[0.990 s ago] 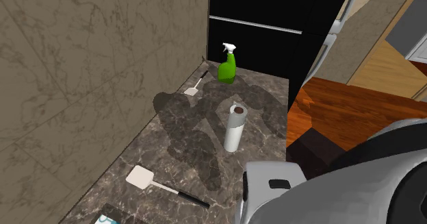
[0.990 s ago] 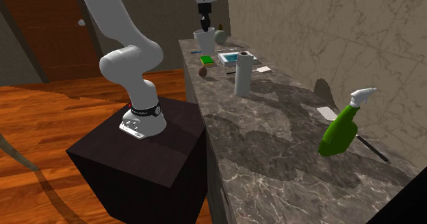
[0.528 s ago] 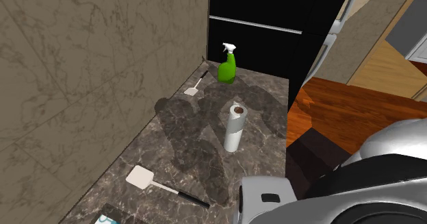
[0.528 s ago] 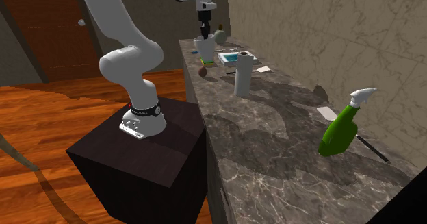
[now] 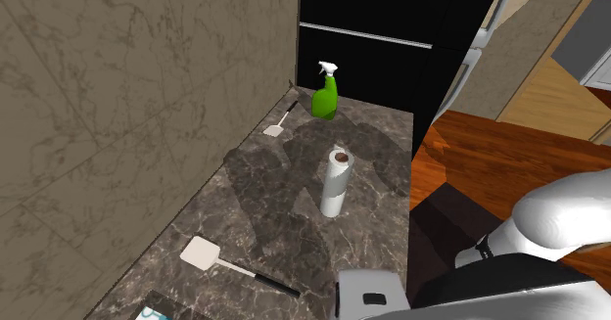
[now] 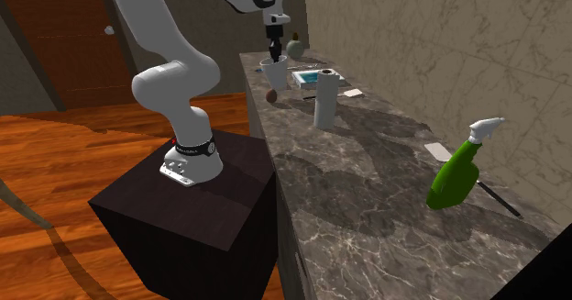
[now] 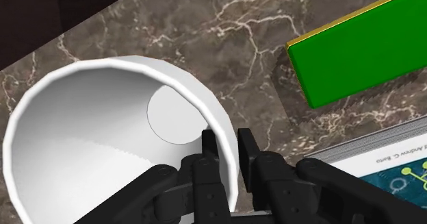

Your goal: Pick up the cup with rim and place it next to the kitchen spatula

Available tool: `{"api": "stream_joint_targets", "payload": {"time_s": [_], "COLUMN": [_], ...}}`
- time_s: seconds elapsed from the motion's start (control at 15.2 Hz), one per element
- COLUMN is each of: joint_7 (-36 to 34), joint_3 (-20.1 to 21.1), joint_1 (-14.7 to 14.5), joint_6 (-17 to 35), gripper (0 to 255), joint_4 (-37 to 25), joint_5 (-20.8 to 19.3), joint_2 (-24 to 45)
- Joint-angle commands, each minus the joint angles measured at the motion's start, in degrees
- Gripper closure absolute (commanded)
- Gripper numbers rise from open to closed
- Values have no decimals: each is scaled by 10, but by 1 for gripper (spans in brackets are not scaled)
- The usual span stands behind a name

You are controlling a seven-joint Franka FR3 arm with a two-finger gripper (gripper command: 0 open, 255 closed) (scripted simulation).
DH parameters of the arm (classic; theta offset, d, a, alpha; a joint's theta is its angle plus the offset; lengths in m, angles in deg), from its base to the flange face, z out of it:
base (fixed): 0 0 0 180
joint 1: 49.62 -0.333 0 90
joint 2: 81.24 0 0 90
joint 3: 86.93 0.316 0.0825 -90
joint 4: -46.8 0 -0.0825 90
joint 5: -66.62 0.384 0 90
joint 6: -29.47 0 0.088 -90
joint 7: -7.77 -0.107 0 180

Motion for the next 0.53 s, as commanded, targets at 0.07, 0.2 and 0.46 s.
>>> {"api": "stream_joint_targets", "payload": {"time_s": [0.07,0.2,0.46], "joint_7": [3,5,7], "joint_3": [27,43,53], "joint_1": [22,35,43], "joint_6": [20,33,42], "gripper": [255,255,255], "joint_4": [11,18,22], "joint_5": [8,15,19], "joint_2": [-5,-9,-12]}}
